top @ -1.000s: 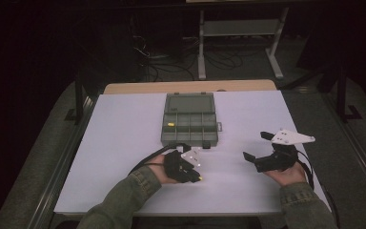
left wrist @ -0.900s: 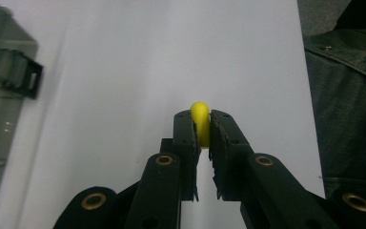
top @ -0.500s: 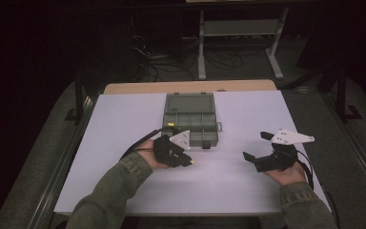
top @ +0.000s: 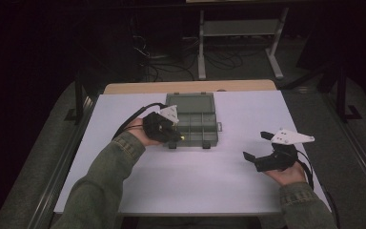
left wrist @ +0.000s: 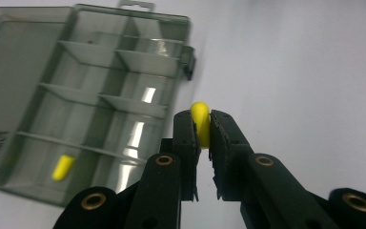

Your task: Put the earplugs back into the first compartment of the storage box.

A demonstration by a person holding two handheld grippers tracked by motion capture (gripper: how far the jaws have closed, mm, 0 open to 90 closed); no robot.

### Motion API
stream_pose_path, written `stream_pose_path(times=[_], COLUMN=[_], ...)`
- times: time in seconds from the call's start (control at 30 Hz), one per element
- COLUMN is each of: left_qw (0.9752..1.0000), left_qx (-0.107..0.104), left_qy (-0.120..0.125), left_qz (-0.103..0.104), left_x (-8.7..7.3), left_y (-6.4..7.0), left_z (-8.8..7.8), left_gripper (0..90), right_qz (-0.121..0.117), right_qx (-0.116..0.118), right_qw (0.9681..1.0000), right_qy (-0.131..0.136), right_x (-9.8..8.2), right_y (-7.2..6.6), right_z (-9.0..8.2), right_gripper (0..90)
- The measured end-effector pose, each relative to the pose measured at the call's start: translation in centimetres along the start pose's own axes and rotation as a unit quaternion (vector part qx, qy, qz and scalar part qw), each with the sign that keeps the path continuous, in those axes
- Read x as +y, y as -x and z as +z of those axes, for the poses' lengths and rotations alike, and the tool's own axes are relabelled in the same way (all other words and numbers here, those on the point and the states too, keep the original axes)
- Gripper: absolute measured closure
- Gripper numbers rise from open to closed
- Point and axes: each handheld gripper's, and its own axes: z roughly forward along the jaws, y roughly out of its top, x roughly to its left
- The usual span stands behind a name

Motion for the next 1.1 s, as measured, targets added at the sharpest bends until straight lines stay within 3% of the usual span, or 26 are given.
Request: stream_pose_path(times=[0.23, 0.47, 0.8, 1.1], left_qw=[0.9992, 0.9973, 0.9944, 0.9923], left_qx=[0.022, 0.043, 0.059, 0.071], left_qy=[0.014, 0.032, 0.016, 0.000], left_qz=[-0.031, -0.050, -0.086, -0.102], left_x=[-0.7, -1.3, -2.6, -3.2], left_y=[-2.4, -3.9, -6.4, -7.2], left_z=[-1.3, -1.4, 0.6, 2.5], left_gripper=[81.2, 81.7, 81.6, 81.3], right_qz=[0.000, 0.000, -0.001, -0.001], right_qx=[0.000, 0.000, 0.001, 0.003], right_qw=[1.0000, 1.0000, 1.0000, 1.0000], right_qy=[0.000, -0.001, -0.001, 0.000], right_x=[0.0, 0.0, 0.0, 0.0], right_y=[0.0, 0.0, 0.0, 0.1], right_z=[0.0, 0.1, 0.1, 0.0], right_gripper=[0.0, 0.0, 0.0, 0.0])
